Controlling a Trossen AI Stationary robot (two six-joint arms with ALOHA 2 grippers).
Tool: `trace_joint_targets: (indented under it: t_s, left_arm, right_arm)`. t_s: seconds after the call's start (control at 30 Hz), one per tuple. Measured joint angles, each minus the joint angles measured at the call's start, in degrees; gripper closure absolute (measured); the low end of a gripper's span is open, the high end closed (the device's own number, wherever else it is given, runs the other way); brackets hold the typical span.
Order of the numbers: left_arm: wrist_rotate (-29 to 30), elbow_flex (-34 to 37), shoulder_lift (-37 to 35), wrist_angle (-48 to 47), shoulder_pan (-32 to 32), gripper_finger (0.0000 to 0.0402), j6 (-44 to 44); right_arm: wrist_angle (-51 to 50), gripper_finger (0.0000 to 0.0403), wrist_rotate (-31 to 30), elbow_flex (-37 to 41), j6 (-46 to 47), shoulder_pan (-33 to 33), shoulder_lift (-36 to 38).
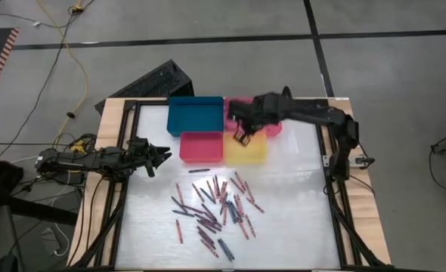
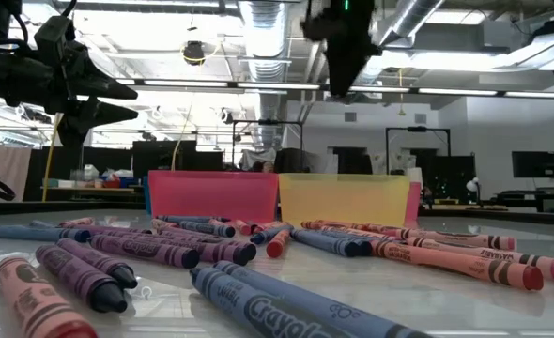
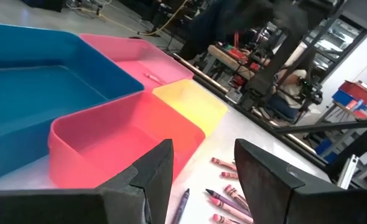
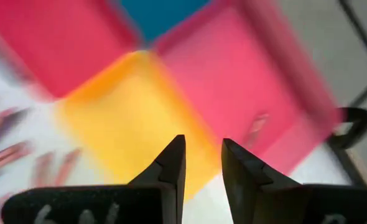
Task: Sort crayons
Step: Put the red crayon into the red bin
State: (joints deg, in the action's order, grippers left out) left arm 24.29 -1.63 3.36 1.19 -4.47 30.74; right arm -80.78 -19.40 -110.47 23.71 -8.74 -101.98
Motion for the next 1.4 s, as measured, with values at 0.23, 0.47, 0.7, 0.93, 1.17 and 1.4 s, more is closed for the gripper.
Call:
trace_joint_targets:
  t_s: [0.23,0.47,0.7,0.93,1.17,1.4]
  left_arm:
    - [0.0,0.0,0.0,0.0,0.0,0.0242,0.1]
    - [0.0,0.0,0.0,0.0,0.0,0.0242,0.5]
    - [0.0,0.0,0.0,0.0,0.0,0.0242,0.6]
    - [0.1,0.0,0.0,0.0,0.0,0.0242,0.6]
    - [0.2,0.0,0.0,0.0,0.0,0.0242,0.5]
    - [0.2,0.0,0.0,0.0,0.0,0.0242,0.6]
  right_arm:
    - [-6.1,0.0305,-4.2,-0.8,18.3,17.7,-0.4]
    - [-9.2,0.0305,-11.1,3.0,45.5,31.8,-0.2]
    - [-6.5,0.0305,-8.1,14.5,60.0,37.8,-0.1]
    - [5.4,0.0301,-5.2,24.7,59.0,36.6,-0.1]
    - [18.2,0.0253,0.2,29.9,48.3,32.1,-0.1]
    - [22.7,0.0208,2.5,33.4,43.2,27.8,-0.1]
